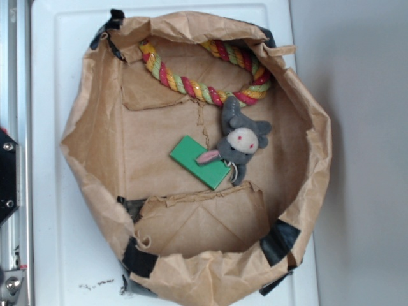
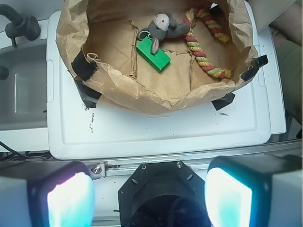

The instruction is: Grab the green block.

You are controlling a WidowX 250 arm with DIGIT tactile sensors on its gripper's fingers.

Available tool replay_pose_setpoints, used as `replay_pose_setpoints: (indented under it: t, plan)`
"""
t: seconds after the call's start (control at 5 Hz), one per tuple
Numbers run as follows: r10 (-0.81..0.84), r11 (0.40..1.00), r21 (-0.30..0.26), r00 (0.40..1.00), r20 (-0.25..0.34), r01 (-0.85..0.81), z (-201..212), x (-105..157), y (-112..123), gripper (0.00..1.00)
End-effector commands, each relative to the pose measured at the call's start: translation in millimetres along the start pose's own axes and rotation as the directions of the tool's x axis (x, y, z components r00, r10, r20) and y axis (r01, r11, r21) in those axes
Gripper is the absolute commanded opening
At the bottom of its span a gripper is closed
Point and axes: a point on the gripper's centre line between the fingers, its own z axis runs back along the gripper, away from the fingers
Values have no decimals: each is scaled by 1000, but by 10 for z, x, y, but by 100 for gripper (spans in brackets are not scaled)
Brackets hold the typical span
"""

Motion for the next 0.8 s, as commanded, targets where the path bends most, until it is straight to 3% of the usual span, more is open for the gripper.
replay_pose_setpoints:
  t: [0.0, 0.2, 0.6]
  plan:
    - [0, 1000, 0, 1000, 0, 0, 0, 0, 0, 100]
    - [7, 1000, 16, 1000, -25, -7, -160, 426, -255, 100]
    - [-210, 972, -117, 977, -34, 205, -356, 753, -175, 100]
